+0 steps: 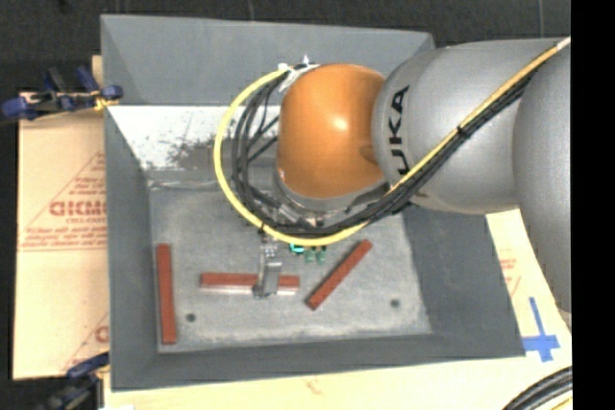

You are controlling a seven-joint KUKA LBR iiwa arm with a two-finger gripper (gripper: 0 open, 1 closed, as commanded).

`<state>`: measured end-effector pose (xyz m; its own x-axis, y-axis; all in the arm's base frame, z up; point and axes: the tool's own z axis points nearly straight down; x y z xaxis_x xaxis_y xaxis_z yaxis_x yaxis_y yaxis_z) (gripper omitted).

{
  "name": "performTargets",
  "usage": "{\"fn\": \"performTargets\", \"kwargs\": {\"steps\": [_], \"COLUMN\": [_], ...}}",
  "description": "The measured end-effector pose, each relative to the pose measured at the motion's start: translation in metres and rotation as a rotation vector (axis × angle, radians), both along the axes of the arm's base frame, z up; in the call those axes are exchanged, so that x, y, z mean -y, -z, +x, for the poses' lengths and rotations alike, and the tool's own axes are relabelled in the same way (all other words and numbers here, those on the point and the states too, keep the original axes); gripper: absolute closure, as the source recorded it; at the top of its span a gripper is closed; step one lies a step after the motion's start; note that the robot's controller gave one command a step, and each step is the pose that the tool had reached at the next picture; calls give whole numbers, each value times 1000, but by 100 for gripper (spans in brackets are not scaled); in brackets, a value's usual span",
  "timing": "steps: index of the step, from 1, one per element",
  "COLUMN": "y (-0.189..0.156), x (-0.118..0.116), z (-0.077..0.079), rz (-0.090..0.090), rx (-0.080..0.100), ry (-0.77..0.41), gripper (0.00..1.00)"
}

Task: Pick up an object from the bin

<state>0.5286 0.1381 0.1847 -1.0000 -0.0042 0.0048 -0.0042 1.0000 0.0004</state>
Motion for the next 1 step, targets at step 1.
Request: {"fn": "performTargets", "kwargs": {"steps": [1], "y": [-4], "x": [1], "z": [2], "rz": [1], "rx": [8], "ry": [3], "gripper": [0]}}
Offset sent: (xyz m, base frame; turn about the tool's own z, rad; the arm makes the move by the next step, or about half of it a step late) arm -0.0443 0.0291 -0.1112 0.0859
